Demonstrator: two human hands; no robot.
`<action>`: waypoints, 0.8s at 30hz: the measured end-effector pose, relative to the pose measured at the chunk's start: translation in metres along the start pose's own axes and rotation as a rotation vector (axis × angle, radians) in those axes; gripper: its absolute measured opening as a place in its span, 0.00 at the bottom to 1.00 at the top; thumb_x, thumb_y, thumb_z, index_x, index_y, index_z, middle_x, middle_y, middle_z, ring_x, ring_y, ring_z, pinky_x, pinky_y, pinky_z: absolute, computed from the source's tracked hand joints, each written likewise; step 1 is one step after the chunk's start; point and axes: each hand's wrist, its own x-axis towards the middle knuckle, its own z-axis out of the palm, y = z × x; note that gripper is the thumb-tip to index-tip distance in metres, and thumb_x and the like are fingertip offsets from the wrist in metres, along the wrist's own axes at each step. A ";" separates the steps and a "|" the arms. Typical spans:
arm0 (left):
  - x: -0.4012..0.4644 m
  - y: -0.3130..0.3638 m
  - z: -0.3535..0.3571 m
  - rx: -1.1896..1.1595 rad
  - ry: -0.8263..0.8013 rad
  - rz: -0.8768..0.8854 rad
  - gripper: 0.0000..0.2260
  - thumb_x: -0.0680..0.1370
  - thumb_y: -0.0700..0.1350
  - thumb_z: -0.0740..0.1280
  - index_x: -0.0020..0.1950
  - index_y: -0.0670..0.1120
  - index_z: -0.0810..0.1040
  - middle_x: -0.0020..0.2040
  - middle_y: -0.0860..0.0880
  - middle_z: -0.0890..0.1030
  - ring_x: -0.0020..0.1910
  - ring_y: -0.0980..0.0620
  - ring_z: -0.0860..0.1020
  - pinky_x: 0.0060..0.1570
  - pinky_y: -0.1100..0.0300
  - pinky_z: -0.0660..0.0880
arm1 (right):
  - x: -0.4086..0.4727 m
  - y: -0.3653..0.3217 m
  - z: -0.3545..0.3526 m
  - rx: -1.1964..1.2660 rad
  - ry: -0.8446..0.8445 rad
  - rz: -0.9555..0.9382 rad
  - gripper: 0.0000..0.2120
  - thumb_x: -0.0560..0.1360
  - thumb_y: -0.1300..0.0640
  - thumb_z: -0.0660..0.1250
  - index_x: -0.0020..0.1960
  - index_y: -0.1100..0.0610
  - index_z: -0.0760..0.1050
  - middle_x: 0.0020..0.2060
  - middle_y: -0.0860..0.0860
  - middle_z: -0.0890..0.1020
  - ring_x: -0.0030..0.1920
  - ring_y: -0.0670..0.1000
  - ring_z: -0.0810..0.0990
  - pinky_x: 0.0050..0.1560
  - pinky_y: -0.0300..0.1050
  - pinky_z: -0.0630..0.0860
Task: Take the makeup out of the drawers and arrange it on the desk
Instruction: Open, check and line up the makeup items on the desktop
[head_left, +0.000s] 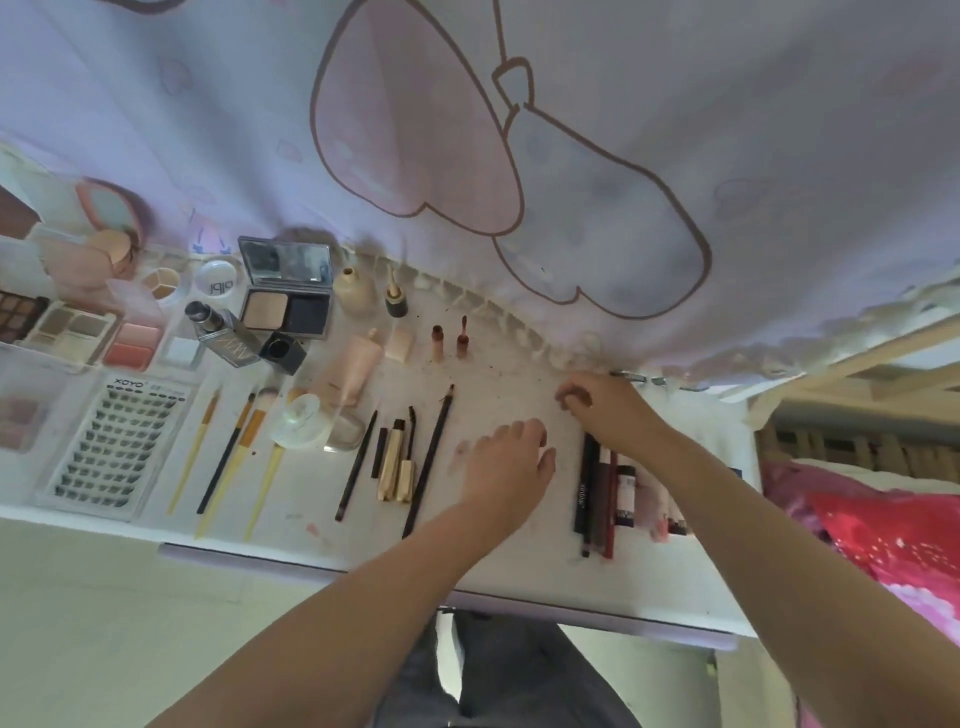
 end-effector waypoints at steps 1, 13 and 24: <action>0.001 0.010 0.011 0.045 -0.045 0.008 0.12 0.81 0.51 0.55 0.57 0.45 0.71 0.52 0.47 0.77 0.50 0.46 0.75 0.45 0.54 0.67 | -0.005 0.006 -0.005 -0.024 0.008 0.035 0.10 0.78 0.62 0.58 0.52 0.56 0.78 0.50 0.51 0.81 0.48 0.48 0.77 0.49 0.41 0.72; 0.028 0.029 0.041 0.293 -0.160 -0.151 0.15 0.80 0.52 0.55 0.59 0.43 0.71 0.56 0.46 0.76 0.56 0.46 0.73 0.52 0.55 0.67 | -0.001 0.015 -0.004 -0.379 -0.068 0.071 0.11 0.78 0.55 0.58 0.55 0.55 0.77 0.53 0.52 0.80 0.51 0.53 0.78 0.51 0.49 0.75; -0.001 0.006 -0.010 -0.067 -0.157 -0.125 0.10 0.83 0.49 0.50 0.50 0.45 0.65 0.35 0.50 0.72 0.30 0.50 0.69 0.26 0.58 0.58 | -0.014 -0.010 -0.005 0.482 -0.229 0.177 0.11 0.79 0.51 0.63 0.45 0.59 0.74 0.27 0.47 0.77 0.23 0.41 0.69 0.25 0.34 0.67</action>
